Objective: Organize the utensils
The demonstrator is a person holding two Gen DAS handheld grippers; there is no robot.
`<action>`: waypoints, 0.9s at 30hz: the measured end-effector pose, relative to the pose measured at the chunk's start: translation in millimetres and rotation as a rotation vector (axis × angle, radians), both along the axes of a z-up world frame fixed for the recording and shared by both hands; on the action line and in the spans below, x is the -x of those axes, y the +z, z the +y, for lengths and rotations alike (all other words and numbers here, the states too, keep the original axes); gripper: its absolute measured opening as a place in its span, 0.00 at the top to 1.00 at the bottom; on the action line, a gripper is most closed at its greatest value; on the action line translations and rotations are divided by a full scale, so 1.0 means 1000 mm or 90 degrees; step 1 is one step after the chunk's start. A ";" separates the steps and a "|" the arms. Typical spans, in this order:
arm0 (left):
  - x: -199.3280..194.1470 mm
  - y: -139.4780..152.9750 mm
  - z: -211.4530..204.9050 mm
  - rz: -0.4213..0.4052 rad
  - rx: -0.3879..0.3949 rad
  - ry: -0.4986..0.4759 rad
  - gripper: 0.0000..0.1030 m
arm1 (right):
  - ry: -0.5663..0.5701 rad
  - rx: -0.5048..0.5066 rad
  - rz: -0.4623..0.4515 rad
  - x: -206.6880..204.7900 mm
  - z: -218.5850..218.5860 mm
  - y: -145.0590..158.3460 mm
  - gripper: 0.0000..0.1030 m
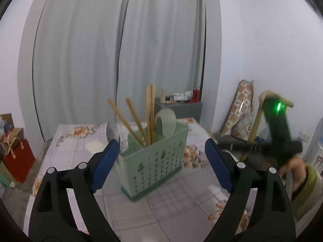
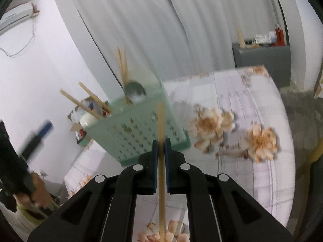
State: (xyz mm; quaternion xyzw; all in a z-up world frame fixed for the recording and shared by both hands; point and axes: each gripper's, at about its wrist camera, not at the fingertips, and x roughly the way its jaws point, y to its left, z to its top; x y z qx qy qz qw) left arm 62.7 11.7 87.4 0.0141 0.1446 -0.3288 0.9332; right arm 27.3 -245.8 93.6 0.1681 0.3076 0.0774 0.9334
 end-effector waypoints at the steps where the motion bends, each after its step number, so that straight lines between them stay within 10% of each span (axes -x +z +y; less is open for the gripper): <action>1: 0.001 -0.005 0.000 0.007 -0.004 0.005 0.19 | 0.004 0.002 -0.018 -0.001 0.001 0.009 0.93; 15: -0.023 -0.051 0.005 0.092 -0.049 0.075 0.19 | 0.077 0.026 -0.290 -0.041 0.033 0.133 0.93; 27: -0.038 -0.059 0.025 0.120 -0.033 0.105 0.19 | 0.134 0.025 -0.387 -0.106 0.070 0.129 0.93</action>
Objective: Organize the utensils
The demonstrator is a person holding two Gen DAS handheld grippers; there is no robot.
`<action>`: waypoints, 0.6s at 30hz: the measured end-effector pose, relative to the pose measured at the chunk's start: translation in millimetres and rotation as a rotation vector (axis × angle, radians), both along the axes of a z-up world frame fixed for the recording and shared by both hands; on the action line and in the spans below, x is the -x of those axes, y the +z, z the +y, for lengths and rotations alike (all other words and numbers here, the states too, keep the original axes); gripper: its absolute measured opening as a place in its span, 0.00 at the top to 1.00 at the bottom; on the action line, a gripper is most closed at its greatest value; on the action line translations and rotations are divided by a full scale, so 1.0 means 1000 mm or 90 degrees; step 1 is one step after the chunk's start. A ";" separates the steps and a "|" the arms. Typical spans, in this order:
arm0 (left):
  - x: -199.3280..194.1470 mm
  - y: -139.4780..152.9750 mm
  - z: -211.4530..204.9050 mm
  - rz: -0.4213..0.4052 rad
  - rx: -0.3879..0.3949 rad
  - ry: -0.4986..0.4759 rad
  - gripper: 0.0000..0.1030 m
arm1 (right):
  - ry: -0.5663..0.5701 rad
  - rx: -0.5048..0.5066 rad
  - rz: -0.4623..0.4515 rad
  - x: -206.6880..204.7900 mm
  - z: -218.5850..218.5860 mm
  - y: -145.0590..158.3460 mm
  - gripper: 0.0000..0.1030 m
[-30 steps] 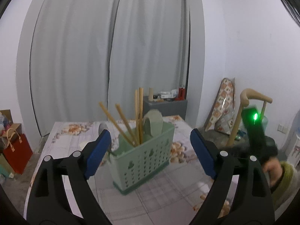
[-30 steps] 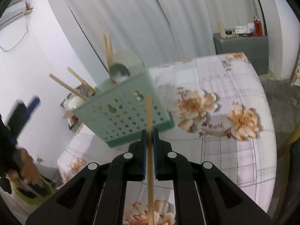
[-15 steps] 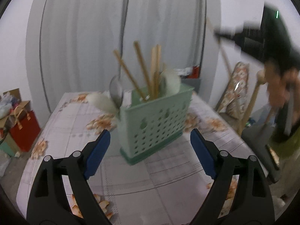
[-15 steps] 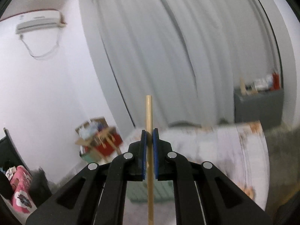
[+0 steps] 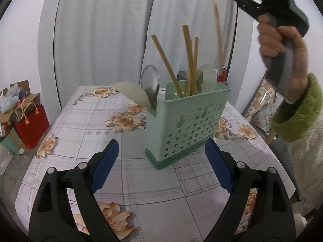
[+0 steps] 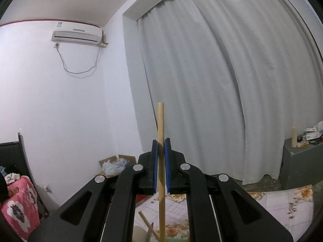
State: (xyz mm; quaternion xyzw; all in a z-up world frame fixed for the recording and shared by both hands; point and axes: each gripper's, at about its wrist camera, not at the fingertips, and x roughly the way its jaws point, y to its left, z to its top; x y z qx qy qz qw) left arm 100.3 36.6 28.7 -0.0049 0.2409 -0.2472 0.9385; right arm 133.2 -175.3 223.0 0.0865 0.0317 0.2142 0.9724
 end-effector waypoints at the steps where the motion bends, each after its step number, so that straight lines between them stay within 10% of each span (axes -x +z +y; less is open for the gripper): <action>1: -0.001 0.000 0.002 0.001 0.002 0.001 0.19 | -0.002 0.005 0.003 -0.006 0.000 -0.005 0.93; 14: -0.011 -0.001 0.002 0.015 0.008 -0.001 0.19 | -0.015 0.113 0.137 -0.028 0.010 -0.086 0.92; 18: -0.015 -0.003 0.000 0.021 0.014 -0.004 0.19 | -0.016 0.112 0.161 -0.019 -0.003 -0.087 0.53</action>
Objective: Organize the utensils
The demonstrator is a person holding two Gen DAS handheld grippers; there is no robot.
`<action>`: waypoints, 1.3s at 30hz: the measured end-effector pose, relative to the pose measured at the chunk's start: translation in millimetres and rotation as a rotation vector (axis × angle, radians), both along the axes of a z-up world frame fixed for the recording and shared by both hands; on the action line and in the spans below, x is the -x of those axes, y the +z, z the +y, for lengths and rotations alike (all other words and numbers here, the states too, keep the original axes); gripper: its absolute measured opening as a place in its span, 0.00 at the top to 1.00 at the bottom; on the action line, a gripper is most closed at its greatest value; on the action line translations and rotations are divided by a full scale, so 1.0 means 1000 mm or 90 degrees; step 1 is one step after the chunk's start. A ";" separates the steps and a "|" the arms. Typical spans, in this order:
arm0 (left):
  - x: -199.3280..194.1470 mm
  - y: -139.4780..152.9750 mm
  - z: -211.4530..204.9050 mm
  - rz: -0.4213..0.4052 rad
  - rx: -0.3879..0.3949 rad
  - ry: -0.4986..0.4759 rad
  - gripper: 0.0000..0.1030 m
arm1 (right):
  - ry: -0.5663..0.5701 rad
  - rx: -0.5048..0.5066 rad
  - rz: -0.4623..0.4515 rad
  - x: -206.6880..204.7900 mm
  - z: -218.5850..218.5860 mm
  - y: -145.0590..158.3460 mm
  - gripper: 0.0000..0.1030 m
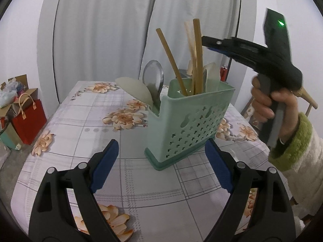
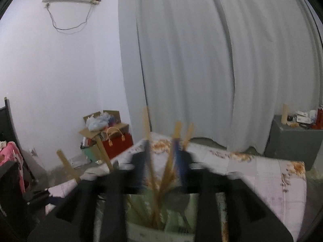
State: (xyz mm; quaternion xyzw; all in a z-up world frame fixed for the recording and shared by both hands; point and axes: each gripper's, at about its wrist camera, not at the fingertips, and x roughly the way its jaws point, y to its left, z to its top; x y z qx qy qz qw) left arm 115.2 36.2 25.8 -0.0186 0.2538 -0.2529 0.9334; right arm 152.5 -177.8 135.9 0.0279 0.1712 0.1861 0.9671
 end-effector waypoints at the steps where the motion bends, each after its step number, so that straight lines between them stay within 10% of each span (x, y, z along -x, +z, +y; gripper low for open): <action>1: -0.001 0.000 -0.001 0.001 0.002 -0.001 0.19 | 0.000 -0.005 0.000 0.006 -0.004 -0.001 0.53; 19: -0.044 -0.007 -0.021 0.012 0.057 -0.012 0.25 | 0.013 -0.323 0.292 -0.039 -0.095 -0.098 0.45; 39: -0.050 -0.007 -0.031 -0.025 0.033 -0.130 0.24 | -0.011 -0.282 0.282 0.031 -0.077 -0.085 0.46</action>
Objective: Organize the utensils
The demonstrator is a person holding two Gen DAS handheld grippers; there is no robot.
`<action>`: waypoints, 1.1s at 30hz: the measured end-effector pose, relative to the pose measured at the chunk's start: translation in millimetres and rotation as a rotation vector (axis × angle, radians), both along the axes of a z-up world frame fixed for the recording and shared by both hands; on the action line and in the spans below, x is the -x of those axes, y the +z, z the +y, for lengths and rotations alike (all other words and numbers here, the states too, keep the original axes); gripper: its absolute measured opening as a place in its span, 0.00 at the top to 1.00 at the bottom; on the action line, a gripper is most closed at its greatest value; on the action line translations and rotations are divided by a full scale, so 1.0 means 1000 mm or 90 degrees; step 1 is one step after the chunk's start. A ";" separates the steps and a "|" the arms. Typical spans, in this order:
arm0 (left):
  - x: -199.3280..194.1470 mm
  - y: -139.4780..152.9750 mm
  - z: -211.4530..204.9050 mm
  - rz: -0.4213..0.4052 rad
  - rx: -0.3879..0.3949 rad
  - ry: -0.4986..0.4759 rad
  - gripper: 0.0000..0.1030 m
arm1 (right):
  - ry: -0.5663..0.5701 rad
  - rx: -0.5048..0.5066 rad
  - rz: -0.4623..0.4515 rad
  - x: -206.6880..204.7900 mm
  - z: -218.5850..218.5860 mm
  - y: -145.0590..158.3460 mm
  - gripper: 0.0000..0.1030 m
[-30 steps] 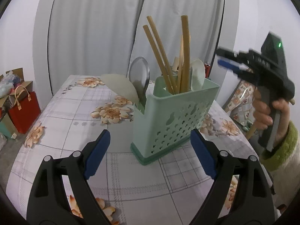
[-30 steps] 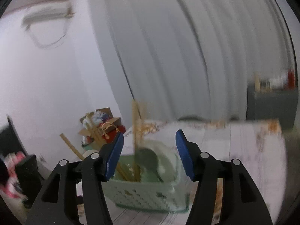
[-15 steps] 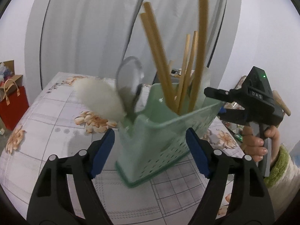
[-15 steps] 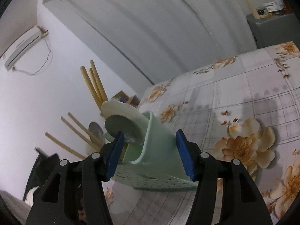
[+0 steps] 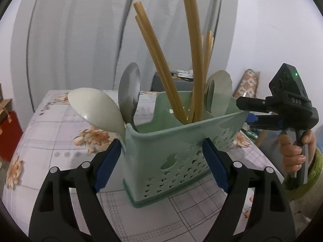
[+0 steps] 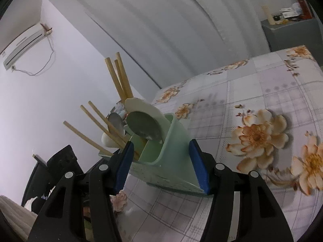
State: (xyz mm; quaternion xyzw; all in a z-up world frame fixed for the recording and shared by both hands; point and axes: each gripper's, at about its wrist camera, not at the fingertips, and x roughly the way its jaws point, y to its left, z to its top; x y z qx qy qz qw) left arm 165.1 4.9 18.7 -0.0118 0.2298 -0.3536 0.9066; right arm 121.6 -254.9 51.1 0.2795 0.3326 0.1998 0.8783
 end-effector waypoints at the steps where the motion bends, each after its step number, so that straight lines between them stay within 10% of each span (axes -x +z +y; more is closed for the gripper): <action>1: -0.002 0.000 -0.001 0.000 0.001 -0.008 0.24 | -0.010 0.003 0.000 0.004 -0.002 0.001 0.46; 20: 0.015 0.012 -0.019 0.001 -0.026 0.002 0.19 | -0.103 0.025 -0.028 0.032 -0.019 0.010 0.47; 33: 0.085 0.015 0.004 0.038 -0.080 0.162 0.11 | -0.172 0.262 0.023 0.098 0.029 0.014 0.28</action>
